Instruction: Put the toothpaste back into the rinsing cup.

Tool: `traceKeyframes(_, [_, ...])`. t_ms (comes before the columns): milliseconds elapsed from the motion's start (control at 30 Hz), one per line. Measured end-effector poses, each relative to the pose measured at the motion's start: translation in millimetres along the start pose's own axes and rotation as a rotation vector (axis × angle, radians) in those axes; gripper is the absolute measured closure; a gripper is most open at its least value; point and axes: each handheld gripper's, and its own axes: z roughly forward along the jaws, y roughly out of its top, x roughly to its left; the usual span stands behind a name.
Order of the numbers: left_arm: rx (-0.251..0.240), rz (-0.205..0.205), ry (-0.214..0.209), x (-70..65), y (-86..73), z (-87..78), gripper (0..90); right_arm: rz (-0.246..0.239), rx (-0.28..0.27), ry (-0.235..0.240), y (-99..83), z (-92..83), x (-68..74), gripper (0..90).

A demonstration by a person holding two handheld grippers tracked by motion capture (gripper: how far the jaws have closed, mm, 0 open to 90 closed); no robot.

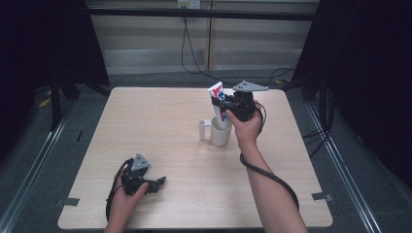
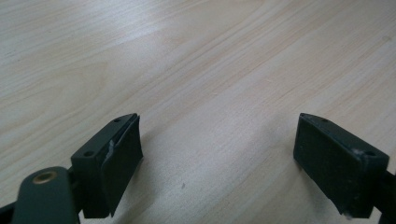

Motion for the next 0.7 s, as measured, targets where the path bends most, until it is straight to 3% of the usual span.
traceKeyframes(700, [0.0, 0.0, 0.0, -0.1, 0.0, 0.0, 15.0, -0.012, 0.06, -0.012, -31.6, -3.8, -1.7, 62.5])
